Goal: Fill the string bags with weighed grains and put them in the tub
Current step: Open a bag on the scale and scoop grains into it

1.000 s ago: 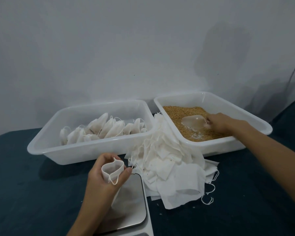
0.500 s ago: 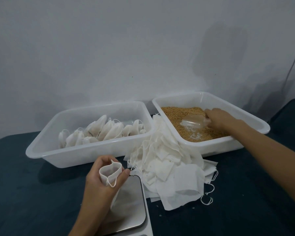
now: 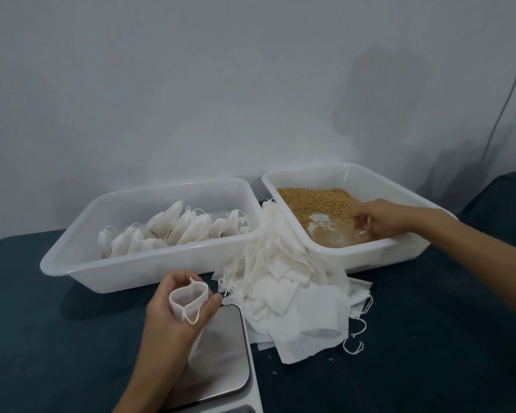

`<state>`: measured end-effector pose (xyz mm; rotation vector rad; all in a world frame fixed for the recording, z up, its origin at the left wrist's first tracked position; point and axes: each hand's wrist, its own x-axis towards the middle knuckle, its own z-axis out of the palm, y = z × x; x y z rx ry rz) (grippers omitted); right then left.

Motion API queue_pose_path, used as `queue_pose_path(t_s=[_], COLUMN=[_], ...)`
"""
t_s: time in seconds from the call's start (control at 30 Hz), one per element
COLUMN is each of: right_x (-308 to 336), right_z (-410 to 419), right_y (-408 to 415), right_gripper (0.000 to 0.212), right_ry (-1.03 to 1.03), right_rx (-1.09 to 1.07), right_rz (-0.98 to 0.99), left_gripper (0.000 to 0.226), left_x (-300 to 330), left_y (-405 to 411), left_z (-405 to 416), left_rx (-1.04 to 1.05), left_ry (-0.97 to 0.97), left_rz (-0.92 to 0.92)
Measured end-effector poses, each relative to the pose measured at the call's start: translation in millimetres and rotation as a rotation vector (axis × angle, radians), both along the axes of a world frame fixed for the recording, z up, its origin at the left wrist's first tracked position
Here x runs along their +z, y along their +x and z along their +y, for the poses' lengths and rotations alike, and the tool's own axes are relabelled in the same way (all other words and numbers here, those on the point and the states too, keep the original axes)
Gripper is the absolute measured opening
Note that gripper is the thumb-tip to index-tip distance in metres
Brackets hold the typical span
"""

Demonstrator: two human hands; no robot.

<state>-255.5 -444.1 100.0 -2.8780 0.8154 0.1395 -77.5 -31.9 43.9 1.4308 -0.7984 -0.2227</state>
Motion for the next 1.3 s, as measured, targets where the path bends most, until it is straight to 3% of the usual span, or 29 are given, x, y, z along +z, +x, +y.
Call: queue_pose_path(t_s=[0.3, 0.47, 0.7, 0.97, 1.1, 1.3], right_x=[3, 23, 55, 82, 96, 111], right_z=[-2, 29, 125, 182, 190, 203], right_y=[-24, -17, 13, 38, 45, 51], right_gripper=[0.023, 0.018, 0.027, 0.034, 0.034, 0.037], right_ry=[0.092, 0.112, 0.237, 0.033, -0.092, -0.274], right_rx=[-0.134, -0.026, 0.257, 0.467, 0.528, 0.623], right_rz=[-0.243, -0.375, -0.434, -0.458, -0.408, -0.387], left_gripper=[0.035, 0.040, 0.028, 0.044, 0.029, 0.030], left_x=[-3, 1, 1, -2, -3, -1], left_y=[2, -2, -5, -7, -10, -12], left_z=[1, 1, 2, 2, 0, 1], left_rx=[-0.058, -0.067, -0.098, -0.076, -0.074, -0.088], left_ry=[0.013, -0.005, 0.105, 0.178, 0.151, 0.129], left_rz=[0.011, 0.045, 0.033, 0.052, 0.095, 0.111])
